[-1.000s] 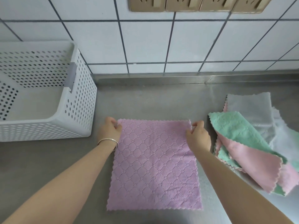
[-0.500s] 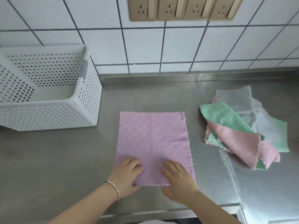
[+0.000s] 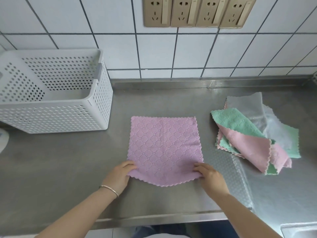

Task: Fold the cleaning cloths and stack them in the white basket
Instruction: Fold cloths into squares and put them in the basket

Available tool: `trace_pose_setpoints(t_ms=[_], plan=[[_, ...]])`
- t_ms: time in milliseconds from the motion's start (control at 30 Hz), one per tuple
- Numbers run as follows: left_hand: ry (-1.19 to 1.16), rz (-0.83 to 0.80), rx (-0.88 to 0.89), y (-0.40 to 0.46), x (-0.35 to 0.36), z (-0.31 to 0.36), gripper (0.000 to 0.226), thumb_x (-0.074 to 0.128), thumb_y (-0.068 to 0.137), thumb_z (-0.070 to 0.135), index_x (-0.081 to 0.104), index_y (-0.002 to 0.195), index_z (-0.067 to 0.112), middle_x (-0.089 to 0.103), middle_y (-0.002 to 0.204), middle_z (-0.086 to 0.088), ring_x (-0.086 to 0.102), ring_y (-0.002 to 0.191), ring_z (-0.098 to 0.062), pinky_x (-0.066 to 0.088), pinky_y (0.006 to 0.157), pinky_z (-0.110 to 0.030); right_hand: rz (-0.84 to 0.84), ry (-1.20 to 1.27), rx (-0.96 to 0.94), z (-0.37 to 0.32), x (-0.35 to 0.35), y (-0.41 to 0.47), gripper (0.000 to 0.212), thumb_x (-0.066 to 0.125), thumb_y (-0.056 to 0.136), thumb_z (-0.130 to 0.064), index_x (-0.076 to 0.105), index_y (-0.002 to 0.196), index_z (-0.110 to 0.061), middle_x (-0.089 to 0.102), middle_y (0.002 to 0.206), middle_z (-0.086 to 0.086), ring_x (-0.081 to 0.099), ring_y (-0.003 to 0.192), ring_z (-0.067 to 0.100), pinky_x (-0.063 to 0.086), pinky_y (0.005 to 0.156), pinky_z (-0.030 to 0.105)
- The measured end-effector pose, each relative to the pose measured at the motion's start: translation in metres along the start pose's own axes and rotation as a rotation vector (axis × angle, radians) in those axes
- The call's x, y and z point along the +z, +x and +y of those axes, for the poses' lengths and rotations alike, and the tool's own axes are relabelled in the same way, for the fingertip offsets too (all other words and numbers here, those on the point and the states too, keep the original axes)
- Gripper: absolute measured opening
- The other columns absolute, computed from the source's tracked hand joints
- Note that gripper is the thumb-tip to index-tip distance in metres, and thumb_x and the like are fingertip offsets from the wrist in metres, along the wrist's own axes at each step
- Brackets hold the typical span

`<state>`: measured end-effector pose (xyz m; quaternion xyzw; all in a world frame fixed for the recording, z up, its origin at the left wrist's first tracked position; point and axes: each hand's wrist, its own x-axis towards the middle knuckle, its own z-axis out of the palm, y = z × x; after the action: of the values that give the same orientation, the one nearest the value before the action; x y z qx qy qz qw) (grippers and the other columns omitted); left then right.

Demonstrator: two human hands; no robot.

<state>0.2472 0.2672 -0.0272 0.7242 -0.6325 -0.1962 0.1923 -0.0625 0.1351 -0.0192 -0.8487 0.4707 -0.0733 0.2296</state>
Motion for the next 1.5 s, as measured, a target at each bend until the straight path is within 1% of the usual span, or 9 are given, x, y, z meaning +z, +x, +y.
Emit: trace_pose_setpoints(t_ms=[200,367,467,633,867,1000,1200,1367,1500], plan=[[0.012,-0.332,-0.162,-0.014,-0.037,0.001,0.023,0.050,0.090,0.019,0.052,0.075,0.036,0.055,0.064,0.008,0.050,0.068,-0.017,0.033,0.057,-0.016,-0.386,0.045,0.183,-0.001,-0.035,0.000,0.020,0.053,0.090,-0.014,0.063,0.075,-0.023,0.056,0.067,-0.009,0.058,0.067,0.013,0.038,0.059,0.022],[0.017,-0.631,-0.265,-0.022,-0.048,0.009,0.037,0.052,0.091,0.024,0.035,0.059,0.028,0.041,0.058,0.011,0.037,0.056,-0.003,0.028,0.052,-0.015,-0.702,0.106,0.249,-0.001,-0.052,-0.003,0.026,0.058,0.088,-0.020,0.057,0.065,-0.008,0.049,0.062,-0.005,0.041,0.056,0.009,0.030,0.055,0.019],[-0.140,-0.495,-0.369,-0.016,-0.054,0.014,0.029,0.055,0.091,0.023,0.047,0.064,0.027,0.048,0.061,0.010,0.040,0.056,-0.001,0.032,0.053,-0.013,-0.597,0.211,0.334,-0.003,-0.058,0.007,0.027,0.061,0.087,-0.019,0.056,0.061,-0.023,0.055,0.064,-0.005,0.046,0.058,0.010,0.033,0.055,0.020],[-0.382,-0.214,-0.534,0.022,-0.050,0.027,0.011,0.051,0.094,0.020,0.061,0.091,0.024,0.066,0.087,0.002,0.058,0.075,-0.011,0.040,0.063,-0.016,-0.350,0.220,0.433,-0.004,-0.054,0.037,0.009,0.059,0.089,-0.026,0.059,0.090,-0.017,0.062,0.077,0.003,0.052,0.063,0.014,0.037,0.055,0.023],[-0.153,-0.105,-0.709,0.069,-0.021,0.024,0.041,0.045,0.097,0.028,0.049,0.131,0.007,0.056,0.131,-0.013,0.052,0.120,-0.028,0.038,0.092,-0.028,-0.269,0.222,0.574,-0.007,-0.038,0.054,0.018,0.053,0.092,-0.025,0.048,0.074,-0.021,0.053,0.071,-0.002,0.051,0.064,0.015,0.035,0.051,0.024],[-0.098,-0.085,-0.744,0.079,-0.013,0.017,0.037,0.046,0.095,0.031,0.057,0.118,0.004,0.062,0.120,-0.015,0.056,0.110,-0.031,0.041,0.087,-0.030,-0.228,0.242,0.613,-0.009,-0.035,0.057,0.025,0.051,0.092,-0.022,0.044,0.068,-0.021,0.051,0.070,-0.001,0.049,0.061,0.014,0.034,0.047,0.022],[-0.017,-0.080,-0.738,0.082,-0.006,0.012,0.029,0.048,0.094,0.032,0.043,0.074,0.012,0.066,0.099,-0.019,0.059,0.093,-0.034,0.041,0.074,-0.031,-0.205,0.191,0.649,-0.009,-0.029,0.061,0.023,0.051,0.092,-0.023,0.060,0.102,-0.004,0.058,0.085,0.007,0.052,0.073,0.021,0.038,0.059,0.026],[-0.002,-0.068,-0.736,0.085,-0.004,0.011,0.027,0.048,0.093,0.033,0.047,0.079,0.011,0.066,0.097,-0.020,0.059,0.093,-0.034,0.041,0.072,-0.031,-0.166,0.197,0.721,-0.008,-0.023,0.067,0.024,0.054,0.090,-0.024,0.056,0.105,-0.007,0.062,0.100,0.013,0.057,0.092,0.028,0.039,0.068,0.026],[0.076,-0.091,-0.764,0.084,-0.004,0.012,0.034,0.045,0.092,0.043,0.060,0.091,0.013,0.068,0.095,-0.011,0.061,0.091,-0.029,0.043,0.072,-0.029,0.063,0.281,0.829,-0.006,-0.021,0.054,0.024,0.060,0.087,-0.030,0.046,0.094,-0.011,0.059,0.084,0.007,0.057,0.082,0.028,0.044,0.069,0.032]])
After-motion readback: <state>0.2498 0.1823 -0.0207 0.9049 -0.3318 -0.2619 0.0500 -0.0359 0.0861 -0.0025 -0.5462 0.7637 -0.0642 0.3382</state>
